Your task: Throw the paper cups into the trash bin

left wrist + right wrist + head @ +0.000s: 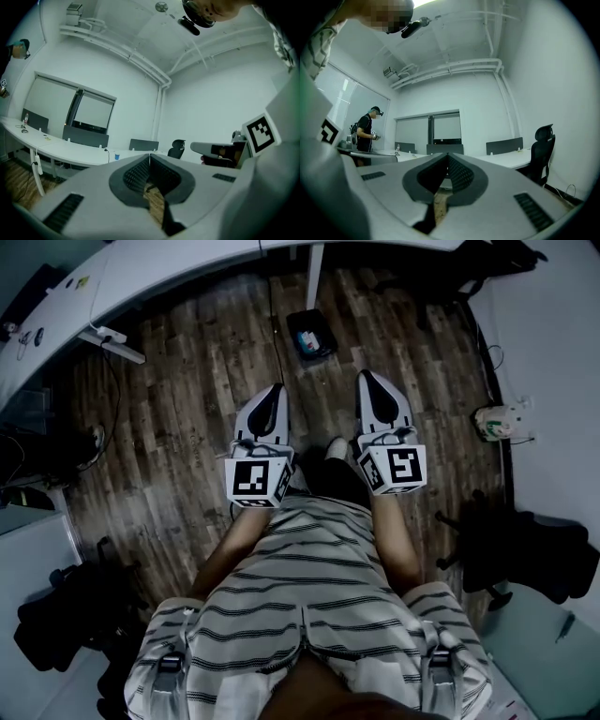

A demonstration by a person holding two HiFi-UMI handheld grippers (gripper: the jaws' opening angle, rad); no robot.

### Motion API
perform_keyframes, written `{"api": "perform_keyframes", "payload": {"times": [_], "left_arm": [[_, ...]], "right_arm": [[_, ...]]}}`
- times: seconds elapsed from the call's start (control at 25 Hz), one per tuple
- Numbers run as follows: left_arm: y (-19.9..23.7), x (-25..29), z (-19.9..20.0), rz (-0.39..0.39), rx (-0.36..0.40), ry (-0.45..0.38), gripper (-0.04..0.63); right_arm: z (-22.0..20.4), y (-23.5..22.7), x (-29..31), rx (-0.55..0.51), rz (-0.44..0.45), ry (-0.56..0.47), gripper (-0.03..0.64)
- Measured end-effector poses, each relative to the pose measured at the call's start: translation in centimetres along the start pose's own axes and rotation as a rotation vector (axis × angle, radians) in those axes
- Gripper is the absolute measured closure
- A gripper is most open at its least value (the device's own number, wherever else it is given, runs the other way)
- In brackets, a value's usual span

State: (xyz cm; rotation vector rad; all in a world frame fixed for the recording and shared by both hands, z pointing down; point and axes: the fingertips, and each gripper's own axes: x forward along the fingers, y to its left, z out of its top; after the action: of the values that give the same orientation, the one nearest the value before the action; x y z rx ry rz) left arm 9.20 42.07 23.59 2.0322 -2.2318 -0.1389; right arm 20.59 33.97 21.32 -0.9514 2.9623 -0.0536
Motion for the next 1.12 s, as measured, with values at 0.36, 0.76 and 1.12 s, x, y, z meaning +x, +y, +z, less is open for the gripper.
{"api": "perform_keyframes", "payload": {"times": [0.36, 0.76, 1.12], "left_arm": [[0.8, 4.1, -0.4, -0.012, 0.012, 0.004, 0.571], [4.2, 14.9, 0.2, 0.013, 0.025, -0.025, 0.571], [7.2, 26.9, 1.9, 0.072, 0.036, -0.017, 0.571]], "right_arm": [[-0.7, -1.3, 3.8, -0.034, 0.026, 0.001, 0.600], [-1.9, -7.2, 13.5, -0.014, 0.042, -0.018, 0.600], [-0.7, -14.0, 24.5, -0.009, 0.115, -0.018, 0.600]]}}
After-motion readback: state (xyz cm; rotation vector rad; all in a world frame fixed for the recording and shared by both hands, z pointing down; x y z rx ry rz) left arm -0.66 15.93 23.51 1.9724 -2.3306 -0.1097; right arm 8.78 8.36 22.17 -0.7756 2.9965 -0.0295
